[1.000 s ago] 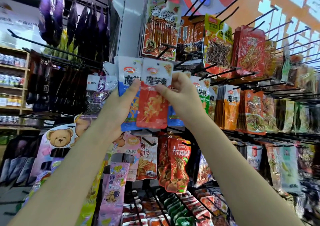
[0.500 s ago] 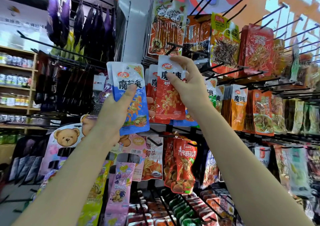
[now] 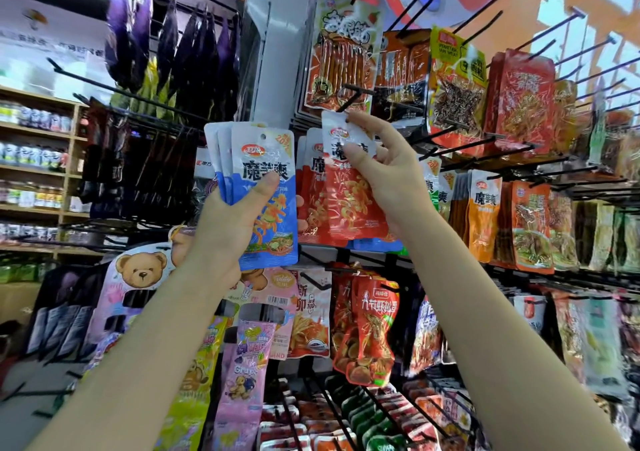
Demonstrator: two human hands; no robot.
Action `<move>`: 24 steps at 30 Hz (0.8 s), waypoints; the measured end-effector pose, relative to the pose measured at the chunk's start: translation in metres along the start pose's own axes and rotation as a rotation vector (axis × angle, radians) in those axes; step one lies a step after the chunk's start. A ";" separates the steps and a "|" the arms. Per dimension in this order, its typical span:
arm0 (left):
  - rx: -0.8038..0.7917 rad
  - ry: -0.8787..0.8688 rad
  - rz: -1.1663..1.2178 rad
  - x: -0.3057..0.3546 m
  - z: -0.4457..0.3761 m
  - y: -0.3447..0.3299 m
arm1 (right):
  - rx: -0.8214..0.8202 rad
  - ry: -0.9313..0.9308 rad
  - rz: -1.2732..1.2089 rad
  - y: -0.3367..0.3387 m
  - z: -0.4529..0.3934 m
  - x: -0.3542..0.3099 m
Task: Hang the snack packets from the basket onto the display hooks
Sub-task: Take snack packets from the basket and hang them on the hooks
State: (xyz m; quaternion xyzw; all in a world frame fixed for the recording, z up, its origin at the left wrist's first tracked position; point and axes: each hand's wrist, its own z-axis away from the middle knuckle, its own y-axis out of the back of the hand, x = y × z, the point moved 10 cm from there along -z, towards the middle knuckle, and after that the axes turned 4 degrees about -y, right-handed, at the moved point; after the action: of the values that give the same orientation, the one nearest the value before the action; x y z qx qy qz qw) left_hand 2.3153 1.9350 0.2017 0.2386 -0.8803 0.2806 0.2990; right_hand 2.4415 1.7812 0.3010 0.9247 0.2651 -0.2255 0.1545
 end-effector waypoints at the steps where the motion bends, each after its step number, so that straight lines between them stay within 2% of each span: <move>1: 0.004 0.000 -0.008 0.001 0.001 0.000 | 0.017 -0.024 0.005 0.003 0.001 0.003; 5: 0.019 0.017 -0.010 0.001 0.000 -0.001 | 0.019 -0.110 0.065 0.001 0.003 0.017; 8: 0.023 0.022 -0.013 0.001 0.001 -0.005 | 0.018 -0.053 0.364 -0.003 0.003 0.005; 10: 0.020 0.008 -0.024 0.003 0.002 -0.007 | 0.139 0.054 0.540 0.008 0.010 -0.016; 11: 0.018 -0.001 -0.030 0.006 0.003 -0.009 | 0.200 0.090 0.543 0.016 0.016 -0.026; 13: -0.004 -0.023 -0.047 0.012 0.002 -0.015 | 0.180 0.092 0.424 0.021 0.021 -0.033; 17: -0.125 -0.076 -0.075 0.023 0.005 -0.052 | -0.039 -0.079 0.196 0.003 0.022 -0.019; 19: -0.148 -0.090 -0.135 0.024 0.005 -0.065 | -0.014 -0.108 0.100 0.014 0.020 -0.009; 21: -0.097 -0.079 -0.146 0.020 0.000 -0.063 | 0.051 -0.144 -0.016 0.037 0.019 0.001; 24: -0.037 -0.025 -0.094 0.013 -0.003 -0.061 | 0.095 -0.185 -0.062 0.066 0.019 0.016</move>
State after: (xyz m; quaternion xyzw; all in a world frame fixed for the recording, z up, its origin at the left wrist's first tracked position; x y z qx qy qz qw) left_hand 2.3431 1.8892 0.2340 0.2776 -0.8769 0.2468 0.3052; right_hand 2.4839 1.7268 0.2879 0.8975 0.2670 -0.3270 0.1273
